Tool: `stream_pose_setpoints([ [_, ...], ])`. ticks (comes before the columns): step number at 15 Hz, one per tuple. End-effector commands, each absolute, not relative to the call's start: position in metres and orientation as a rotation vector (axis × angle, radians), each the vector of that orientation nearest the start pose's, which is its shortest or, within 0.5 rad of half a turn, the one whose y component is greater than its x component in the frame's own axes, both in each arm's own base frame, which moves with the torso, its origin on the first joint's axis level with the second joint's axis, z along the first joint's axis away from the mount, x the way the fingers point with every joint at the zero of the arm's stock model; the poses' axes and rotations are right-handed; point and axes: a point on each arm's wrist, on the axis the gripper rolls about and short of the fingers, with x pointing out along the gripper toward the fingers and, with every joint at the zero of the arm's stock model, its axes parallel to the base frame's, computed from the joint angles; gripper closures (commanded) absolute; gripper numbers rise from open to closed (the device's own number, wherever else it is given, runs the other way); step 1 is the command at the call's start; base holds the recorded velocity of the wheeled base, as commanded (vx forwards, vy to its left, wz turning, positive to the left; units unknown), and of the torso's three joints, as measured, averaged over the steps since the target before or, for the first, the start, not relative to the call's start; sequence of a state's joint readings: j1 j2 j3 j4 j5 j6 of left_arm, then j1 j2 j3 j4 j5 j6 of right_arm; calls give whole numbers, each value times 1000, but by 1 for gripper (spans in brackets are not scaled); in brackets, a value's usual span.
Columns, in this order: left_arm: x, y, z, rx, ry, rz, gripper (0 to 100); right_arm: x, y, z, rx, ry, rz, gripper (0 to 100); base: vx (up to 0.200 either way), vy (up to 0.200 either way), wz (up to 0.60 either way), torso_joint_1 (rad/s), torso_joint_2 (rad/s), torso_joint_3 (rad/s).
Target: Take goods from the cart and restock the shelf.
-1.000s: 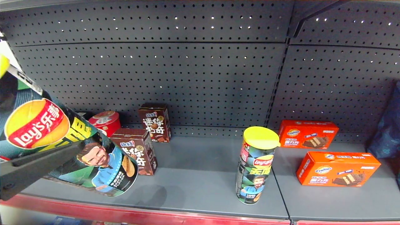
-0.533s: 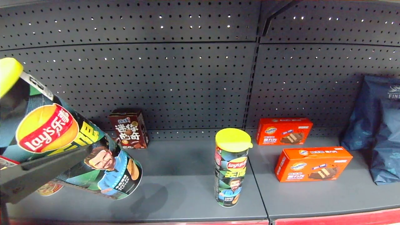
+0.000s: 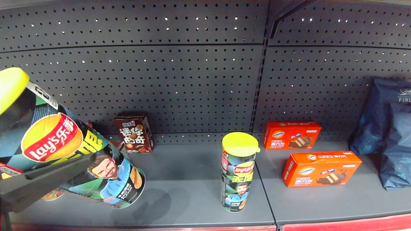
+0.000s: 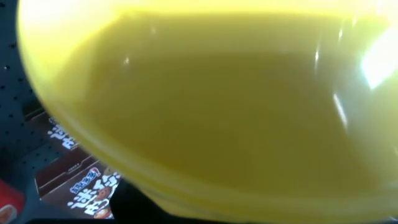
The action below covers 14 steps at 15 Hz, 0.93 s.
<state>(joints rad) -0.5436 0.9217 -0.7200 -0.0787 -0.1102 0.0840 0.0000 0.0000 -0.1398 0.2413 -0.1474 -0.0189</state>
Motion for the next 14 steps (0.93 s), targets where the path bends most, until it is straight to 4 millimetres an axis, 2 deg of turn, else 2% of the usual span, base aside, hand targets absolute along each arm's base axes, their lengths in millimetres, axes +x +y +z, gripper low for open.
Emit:
stream_pose_setpoints([
  [1,89,-57,265,108,93,-662,100,-35,-3,89,-24,102,-142,0,0,0,0,85,-242,-110],
  [4,89,-65,255,122,134,-723,100,-35,-3,88,-27,104,-142,0,0,0,0,0,0,0],
  [5,94,-68,247,134,174,-724,100,-35,-3,88,-26,102,-140,0,0,0,0,0,0,0],
  [8,106,-77,240,140,233,-731,100,-35,-3,88,-23,102,-142,0,0,0,0,0,0,0],
  [11,131,-92,242,139,284,-738,100,-35,-3,88,-22,102,-140,0,0,0,0,0,0,0],
  [14,188,-117,243,114,283,-773,100,-35,-3,88,-24,102,-140,0,0,0,0,0,0,0],
])
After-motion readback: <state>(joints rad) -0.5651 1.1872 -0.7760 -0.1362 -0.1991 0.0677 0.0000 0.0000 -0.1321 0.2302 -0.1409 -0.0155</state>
